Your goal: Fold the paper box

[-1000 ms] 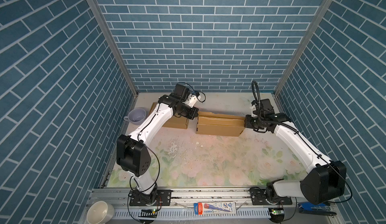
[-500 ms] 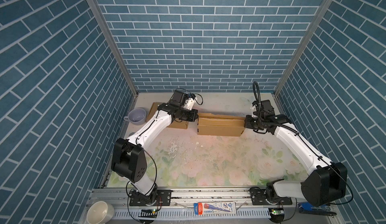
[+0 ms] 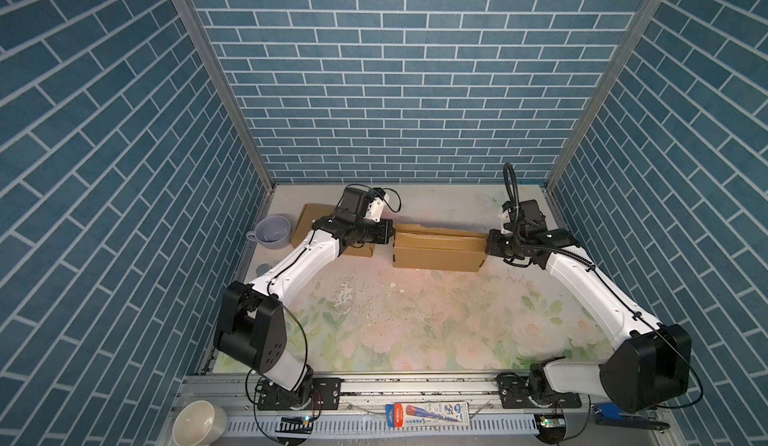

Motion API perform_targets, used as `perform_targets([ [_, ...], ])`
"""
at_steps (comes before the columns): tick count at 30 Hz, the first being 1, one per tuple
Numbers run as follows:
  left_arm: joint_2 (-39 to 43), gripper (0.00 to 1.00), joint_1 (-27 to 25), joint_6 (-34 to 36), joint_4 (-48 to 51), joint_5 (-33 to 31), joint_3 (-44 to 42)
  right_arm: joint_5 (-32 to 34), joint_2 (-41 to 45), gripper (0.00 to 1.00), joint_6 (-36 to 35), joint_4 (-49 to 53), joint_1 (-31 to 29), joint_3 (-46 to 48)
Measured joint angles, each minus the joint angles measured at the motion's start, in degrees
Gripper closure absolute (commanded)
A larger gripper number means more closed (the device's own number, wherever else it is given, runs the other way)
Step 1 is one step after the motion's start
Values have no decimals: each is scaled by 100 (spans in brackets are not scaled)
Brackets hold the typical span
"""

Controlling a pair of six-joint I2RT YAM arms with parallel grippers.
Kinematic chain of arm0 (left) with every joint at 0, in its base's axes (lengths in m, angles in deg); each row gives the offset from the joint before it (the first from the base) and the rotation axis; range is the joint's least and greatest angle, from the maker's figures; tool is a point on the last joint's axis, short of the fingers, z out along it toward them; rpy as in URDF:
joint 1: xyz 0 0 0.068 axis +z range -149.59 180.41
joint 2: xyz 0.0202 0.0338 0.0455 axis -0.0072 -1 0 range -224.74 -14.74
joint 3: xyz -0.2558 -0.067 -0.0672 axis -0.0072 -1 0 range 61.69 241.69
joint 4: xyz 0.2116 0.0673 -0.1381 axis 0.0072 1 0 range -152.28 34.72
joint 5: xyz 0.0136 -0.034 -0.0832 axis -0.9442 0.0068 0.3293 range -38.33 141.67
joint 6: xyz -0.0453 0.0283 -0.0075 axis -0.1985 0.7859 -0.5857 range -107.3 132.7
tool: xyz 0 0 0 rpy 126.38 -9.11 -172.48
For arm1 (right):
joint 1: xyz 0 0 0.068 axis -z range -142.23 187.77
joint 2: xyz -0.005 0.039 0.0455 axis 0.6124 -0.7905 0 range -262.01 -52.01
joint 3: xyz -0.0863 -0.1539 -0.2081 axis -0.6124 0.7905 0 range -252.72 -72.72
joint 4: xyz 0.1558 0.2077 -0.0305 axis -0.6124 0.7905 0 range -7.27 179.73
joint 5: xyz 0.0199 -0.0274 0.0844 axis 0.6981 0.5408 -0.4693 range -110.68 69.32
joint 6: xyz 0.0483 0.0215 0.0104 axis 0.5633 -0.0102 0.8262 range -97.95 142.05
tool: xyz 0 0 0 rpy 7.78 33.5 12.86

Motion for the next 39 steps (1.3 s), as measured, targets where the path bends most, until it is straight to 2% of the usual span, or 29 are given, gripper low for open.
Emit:
perform_targets([
  [15,407,100,-96,-551,-1097,-302,-861,7,44,100,2,-7,-4,42],
  [23,422,100,-188,-793,-1373,-455,-981,11,61,100,4,-44,-7,81],
  [39,730,100,-302,-866,-2490,-678,-1832,33,107,100,103,-52,-7,127],
])
